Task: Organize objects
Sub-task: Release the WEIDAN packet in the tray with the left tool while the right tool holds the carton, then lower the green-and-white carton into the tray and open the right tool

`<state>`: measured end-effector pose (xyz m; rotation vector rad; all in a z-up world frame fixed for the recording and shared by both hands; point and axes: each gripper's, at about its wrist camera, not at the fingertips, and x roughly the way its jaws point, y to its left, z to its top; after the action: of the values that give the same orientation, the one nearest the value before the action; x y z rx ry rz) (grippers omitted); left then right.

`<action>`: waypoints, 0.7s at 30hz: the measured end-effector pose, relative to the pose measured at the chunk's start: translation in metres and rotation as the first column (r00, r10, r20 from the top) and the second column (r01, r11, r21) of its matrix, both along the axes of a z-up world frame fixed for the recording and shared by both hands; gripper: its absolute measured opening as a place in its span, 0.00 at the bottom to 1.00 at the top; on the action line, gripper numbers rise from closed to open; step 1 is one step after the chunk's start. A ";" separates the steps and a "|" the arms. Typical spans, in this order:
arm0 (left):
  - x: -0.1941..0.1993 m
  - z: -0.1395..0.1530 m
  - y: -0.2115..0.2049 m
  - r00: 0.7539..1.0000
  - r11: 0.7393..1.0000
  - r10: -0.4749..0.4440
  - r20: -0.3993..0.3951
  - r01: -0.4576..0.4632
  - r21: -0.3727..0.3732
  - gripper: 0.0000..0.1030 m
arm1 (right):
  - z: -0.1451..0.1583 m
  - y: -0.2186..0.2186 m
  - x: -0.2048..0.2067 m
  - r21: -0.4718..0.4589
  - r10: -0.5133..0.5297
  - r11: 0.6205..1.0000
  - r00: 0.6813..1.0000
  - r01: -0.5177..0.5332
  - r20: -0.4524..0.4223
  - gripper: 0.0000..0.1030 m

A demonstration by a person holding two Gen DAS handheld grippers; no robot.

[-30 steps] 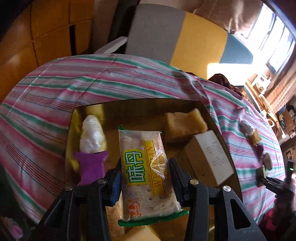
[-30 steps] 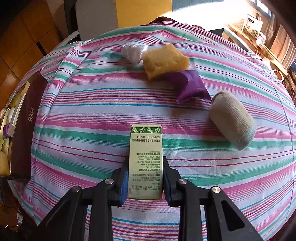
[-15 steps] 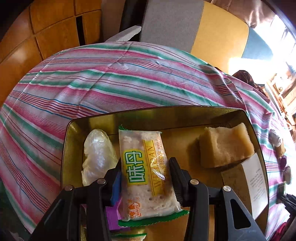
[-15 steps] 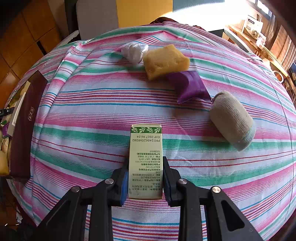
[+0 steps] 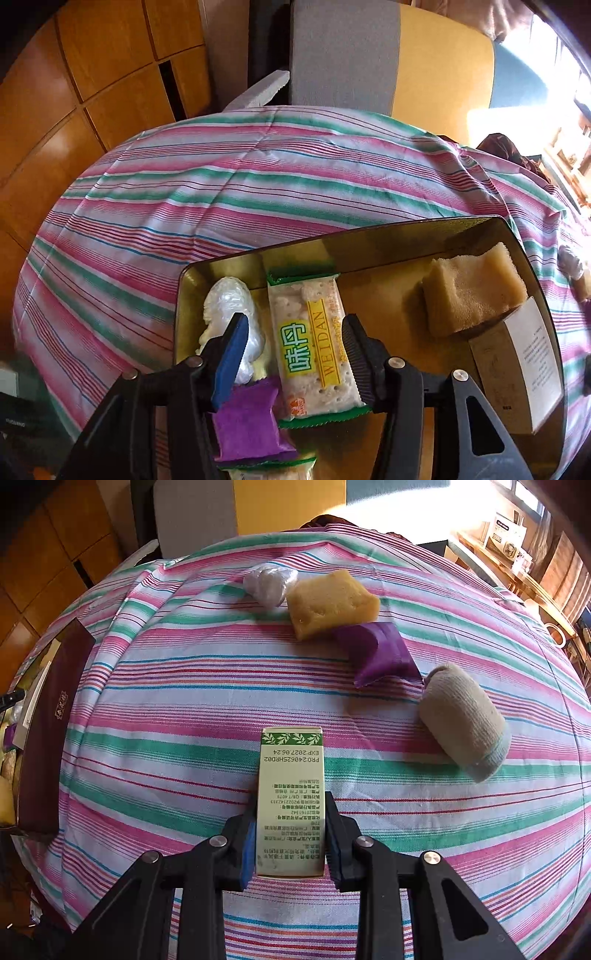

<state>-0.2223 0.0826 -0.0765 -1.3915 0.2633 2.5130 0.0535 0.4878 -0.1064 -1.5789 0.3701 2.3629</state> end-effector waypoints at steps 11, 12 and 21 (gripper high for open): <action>0.090 0.047 -0.044 0.993 0.993 0.050 -0.108 -0.038 0.113 0.59 | 0.005 -0.010 -0.005 0.029 -0.017 0.999 1.000 0.017 -0.002 0.29; 0.100 0.051 -0.045 0.990 0.993 0.052 -0.130 -0.039 0.107 0.61 | 0.009 -0.013 -0.006 0.027 -0.020 0.999 1.000 0.020 -0.012 0.29; 0.146 0.059 -0.059 0.980 0.989 0.068 -0.185 -0.042 0.139 0.62 | 0.067 -0.088 -0.036 0.007 0.112 0.994 0.979 -0.112 -0.171 0.29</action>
<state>-0.0767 0.0234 -0.0177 -1.1250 0.0892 2.6570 0.0177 0.3994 -0.0397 -1.4372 0.3277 2.5936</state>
